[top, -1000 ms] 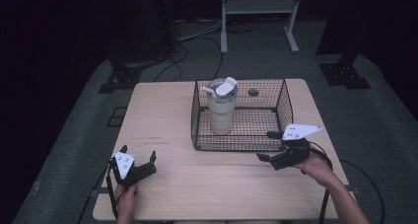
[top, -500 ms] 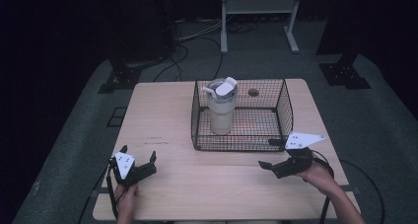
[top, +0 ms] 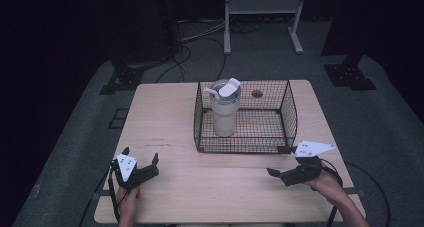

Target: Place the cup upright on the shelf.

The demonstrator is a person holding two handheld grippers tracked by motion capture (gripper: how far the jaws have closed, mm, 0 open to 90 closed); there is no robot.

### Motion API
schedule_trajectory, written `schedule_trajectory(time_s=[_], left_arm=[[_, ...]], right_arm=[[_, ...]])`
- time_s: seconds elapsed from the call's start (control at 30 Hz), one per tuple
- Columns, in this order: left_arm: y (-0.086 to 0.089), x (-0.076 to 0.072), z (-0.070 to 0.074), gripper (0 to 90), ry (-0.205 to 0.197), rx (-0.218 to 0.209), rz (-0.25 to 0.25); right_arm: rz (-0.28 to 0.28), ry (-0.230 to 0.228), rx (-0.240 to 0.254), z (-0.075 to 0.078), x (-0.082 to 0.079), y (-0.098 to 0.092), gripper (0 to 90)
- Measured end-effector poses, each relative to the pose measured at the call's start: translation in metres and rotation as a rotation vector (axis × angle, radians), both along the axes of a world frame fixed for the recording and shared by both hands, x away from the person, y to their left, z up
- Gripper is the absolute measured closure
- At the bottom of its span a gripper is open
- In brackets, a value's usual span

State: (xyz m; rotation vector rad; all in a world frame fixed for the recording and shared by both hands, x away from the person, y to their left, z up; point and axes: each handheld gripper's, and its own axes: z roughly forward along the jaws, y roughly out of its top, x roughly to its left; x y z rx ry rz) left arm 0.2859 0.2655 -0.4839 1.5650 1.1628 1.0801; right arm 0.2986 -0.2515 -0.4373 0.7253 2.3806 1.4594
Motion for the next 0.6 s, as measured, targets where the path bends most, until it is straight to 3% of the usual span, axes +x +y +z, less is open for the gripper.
schedule_trajectory(time_s=[0.6], left_arm=[[0.0, 0.0, 0.0, 0.0, -0.002, 0.001, -0.001]], right_arm=[[-0.035, 0.029, 0.004, -0.022, -0.008, -0.005, 13.0]])
